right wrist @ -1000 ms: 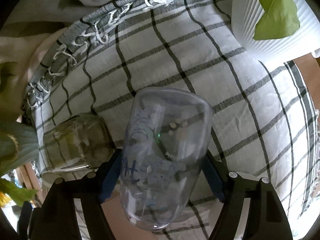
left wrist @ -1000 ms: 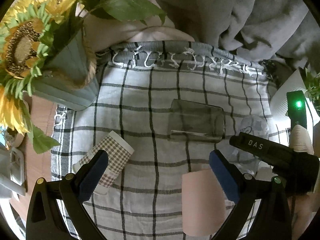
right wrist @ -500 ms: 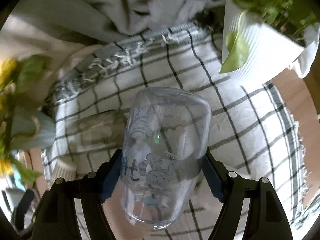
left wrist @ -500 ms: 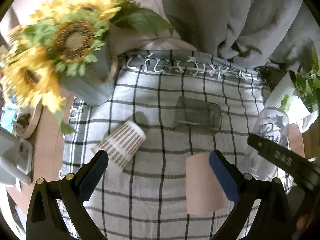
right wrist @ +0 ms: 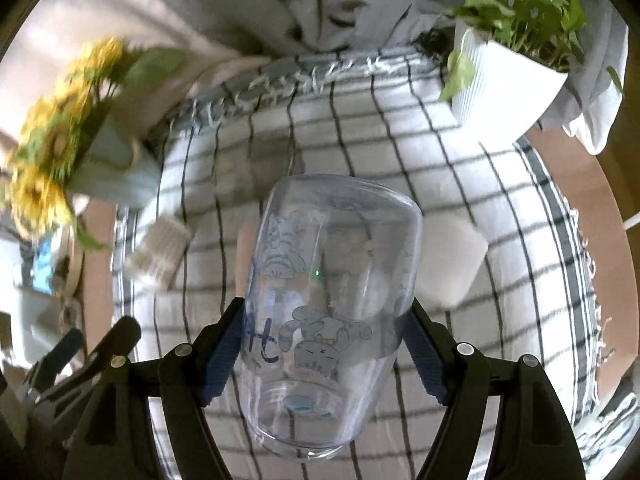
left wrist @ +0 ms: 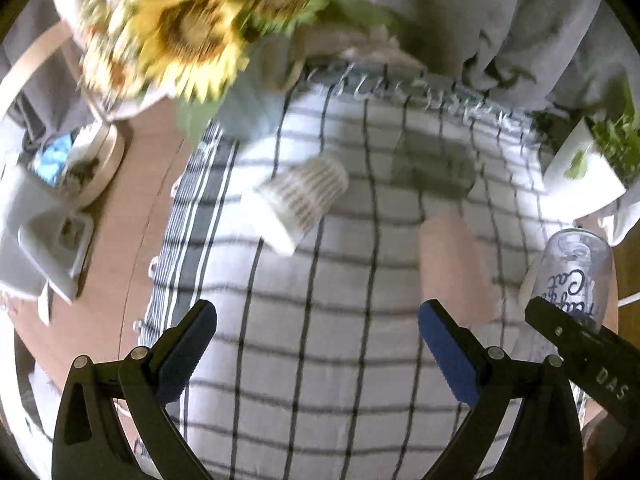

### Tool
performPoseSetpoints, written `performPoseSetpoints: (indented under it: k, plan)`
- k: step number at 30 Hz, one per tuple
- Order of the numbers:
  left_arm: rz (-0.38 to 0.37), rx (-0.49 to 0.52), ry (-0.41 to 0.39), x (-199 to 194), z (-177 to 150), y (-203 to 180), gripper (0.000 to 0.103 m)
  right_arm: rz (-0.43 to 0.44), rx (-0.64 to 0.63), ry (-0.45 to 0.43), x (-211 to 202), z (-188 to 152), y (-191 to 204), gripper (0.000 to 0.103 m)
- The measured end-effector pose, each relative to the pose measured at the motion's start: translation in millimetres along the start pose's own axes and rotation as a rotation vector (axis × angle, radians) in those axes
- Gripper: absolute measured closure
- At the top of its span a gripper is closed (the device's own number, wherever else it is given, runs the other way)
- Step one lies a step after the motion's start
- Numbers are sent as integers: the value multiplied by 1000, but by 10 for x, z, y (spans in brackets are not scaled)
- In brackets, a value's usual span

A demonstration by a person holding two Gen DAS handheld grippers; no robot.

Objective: Flip cup upside down
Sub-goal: 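Carry the clear cup with the right gripper and rotate it rim-down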

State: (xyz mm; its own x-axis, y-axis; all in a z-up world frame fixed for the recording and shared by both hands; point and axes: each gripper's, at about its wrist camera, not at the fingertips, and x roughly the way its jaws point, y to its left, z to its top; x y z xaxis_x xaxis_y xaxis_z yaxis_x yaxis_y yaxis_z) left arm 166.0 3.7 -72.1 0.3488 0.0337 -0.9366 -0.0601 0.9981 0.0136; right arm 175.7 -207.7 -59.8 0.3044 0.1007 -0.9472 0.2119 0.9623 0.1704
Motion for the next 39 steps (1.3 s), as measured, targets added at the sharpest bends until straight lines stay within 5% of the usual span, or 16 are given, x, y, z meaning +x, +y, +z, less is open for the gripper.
performPoseSetpoints:
  k: [17,39]
  plan:
    - [132,5,123,341,-754,493,0,11,-106,189,480,-940,325,28]
    - [114,5,226,637,-1062,605,0,-9,-212,258,900,-1178,661,27]
